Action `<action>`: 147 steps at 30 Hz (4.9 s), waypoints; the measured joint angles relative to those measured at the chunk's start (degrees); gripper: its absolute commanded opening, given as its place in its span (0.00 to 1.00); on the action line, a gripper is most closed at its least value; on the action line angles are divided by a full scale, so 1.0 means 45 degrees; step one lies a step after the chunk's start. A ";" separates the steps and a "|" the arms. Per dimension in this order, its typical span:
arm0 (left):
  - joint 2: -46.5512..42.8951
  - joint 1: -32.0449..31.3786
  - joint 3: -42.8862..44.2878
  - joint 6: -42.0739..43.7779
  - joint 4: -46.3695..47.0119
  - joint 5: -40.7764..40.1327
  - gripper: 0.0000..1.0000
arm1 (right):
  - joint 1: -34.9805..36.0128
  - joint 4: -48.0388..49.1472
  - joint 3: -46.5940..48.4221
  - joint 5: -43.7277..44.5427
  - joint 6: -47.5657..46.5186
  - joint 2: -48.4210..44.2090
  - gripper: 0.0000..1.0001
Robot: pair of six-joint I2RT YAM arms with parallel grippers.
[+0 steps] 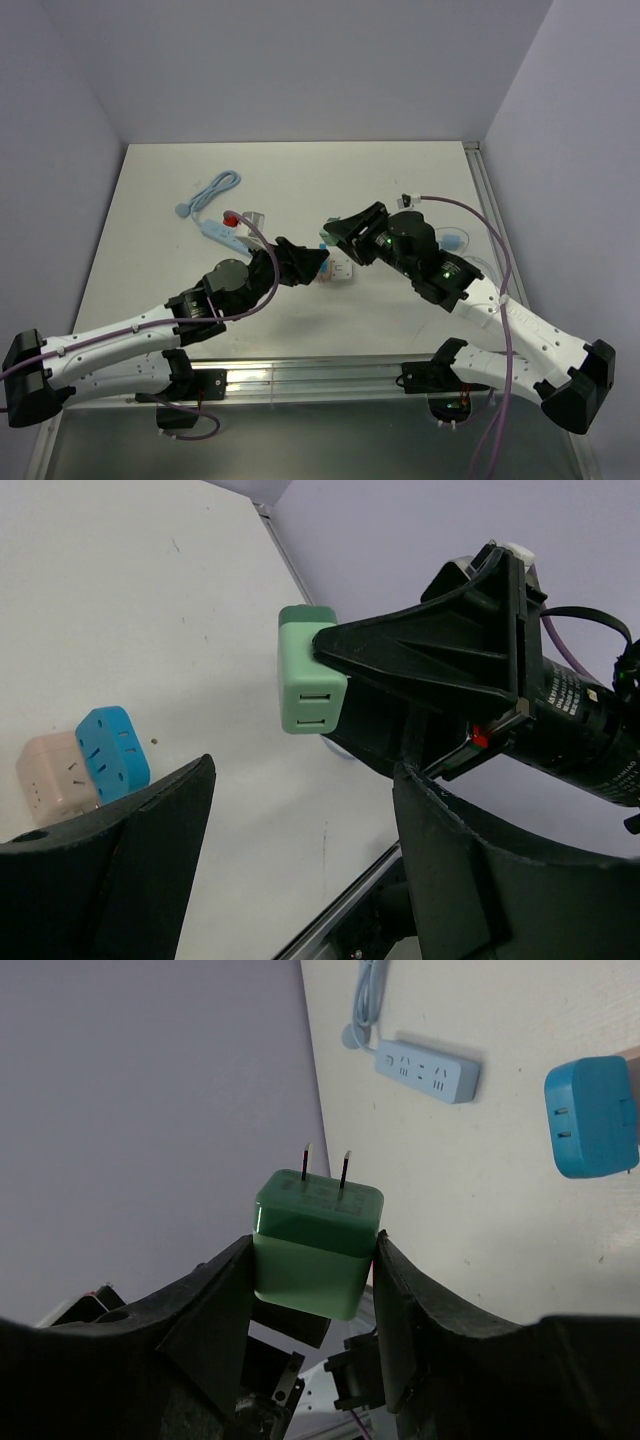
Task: Insert the plug
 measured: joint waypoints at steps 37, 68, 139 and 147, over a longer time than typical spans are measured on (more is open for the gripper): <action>0.1656 -0.0049 0.0665 0.0151 0.0918 -0.0476 0.42 | 0.1350 -0.0112 0.0015 0.1005 0.0321 0.0005 0.00; 0.1744 -0.0291 0.0636 0.0607 0.1205 -0.1205 0.01 | 0.2336 -0.0617 0.0151 0.2458 0.2268 0.0029 0.32; 0.9044 1.1317 0.8102 1.2196 -1.3940 0.5887 0.00 | -0.0729 -0.1987 -0.2278 -0.0918 -1.0370 -0.1559 0.80; 0.9607 1.1710 0.9253 1.2352 -1.4406 0.6183 0.00 | -0.0743 -0.1977 -0.2283 -0.0918 -1.0380 -0.1559 0.80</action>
